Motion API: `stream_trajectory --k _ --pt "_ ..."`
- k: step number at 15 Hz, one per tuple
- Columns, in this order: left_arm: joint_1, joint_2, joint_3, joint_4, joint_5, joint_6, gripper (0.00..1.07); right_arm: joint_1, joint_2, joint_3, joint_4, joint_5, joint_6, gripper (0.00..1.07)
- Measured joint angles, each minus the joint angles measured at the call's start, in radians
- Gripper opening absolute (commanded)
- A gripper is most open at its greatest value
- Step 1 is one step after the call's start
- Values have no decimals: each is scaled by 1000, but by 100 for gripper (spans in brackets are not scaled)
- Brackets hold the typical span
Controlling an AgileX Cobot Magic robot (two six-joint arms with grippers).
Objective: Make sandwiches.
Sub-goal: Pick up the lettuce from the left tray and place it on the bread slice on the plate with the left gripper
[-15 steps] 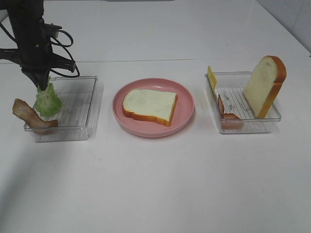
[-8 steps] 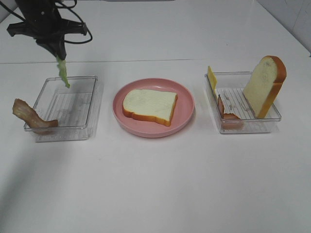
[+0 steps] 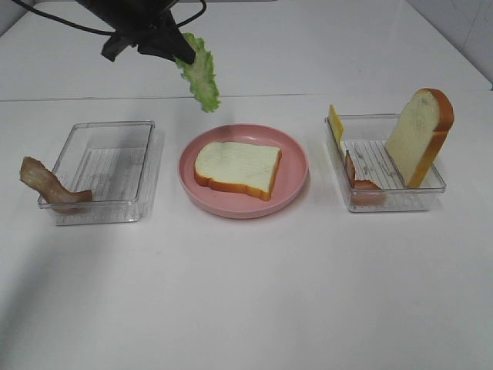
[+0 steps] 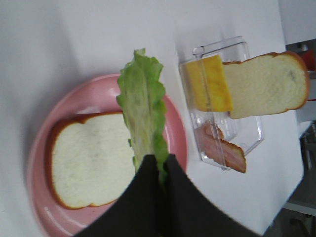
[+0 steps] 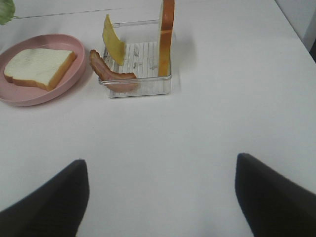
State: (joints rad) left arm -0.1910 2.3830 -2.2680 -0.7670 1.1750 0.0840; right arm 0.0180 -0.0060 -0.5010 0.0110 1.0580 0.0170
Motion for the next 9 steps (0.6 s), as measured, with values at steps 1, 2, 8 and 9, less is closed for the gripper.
stream_trajectory --k 1,2,8,9 --pt "-7 20 0 -46 -4 13 0 0 0 0 0 0 0 76" --pt "-19 44 0 -80 -4 27 0 0 0 0 0 0 0 76" --pt "-116 161 0 -152 -5 67 0 0 0 0 0 0 0 76" --pt "-127 174 0 -153 -5 78 0 0 0 0 0 0 0 76"
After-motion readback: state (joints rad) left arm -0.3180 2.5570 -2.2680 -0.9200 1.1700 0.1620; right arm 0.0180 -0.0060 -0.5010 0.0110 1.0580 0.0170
